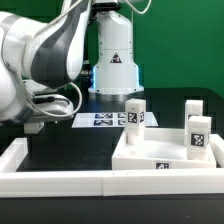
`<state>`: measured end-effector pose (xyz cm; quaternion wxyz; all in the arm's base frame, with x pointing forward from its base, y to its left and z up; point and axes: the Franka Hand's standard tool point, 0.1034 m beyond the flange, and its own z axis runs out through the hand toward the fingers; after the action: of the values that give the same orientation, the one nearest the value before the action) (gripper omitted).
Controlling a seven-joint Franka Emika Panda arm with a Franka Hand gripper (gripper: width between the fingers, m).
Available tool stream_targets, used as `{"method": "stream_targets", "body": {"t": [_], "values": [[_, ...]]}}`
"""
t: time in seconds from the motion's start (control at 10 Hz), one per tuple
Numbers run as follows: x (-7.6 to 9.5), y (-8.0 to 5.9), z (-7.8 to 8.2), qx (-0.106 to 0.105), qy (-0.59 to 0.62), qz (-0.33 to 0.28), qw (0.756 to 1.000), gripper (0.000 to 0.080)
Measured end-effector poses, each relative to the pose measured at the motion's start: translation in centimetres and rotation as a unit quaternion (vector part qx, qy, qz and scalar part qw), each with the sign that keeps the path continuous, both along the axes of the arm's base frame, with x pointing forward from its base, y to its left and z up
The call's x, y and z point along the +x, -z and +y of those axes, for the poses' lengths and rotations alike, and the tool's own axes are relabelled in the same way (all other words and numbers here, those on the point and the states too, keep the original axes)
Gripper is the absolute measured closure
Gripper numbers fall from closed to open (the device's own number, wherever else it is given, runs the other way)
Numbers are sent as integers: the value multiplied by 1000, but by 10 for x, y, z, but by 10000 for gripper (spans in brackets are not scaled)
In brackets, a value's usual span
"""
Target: Assemble square table
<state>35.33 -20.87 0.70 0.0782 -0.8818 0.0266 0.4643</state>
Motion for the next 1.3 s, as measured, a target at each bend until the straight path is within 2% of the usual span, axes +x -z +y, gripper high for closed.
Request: {"method": "stream_targets", "body": {"t": [0.2,0.3,0.4,0.5,0.6,1.1,1.2,1.3], "values": [[1,0,-1,-1,0,-6,1000,151],[1,0,0,-1,-1,-6,1000,249],[2,0,0,-1,-2,-6,1000,249],[2,0,2,-1,-3,-6,1000,449],[3,0,4,-1,-5,-5,1000,509],[4,-1,6,1,-7,-4,1000,509],[5,-11,11,7,-1,4,1000,509],[7,-27,19,13,3,11,1000,508]]}}
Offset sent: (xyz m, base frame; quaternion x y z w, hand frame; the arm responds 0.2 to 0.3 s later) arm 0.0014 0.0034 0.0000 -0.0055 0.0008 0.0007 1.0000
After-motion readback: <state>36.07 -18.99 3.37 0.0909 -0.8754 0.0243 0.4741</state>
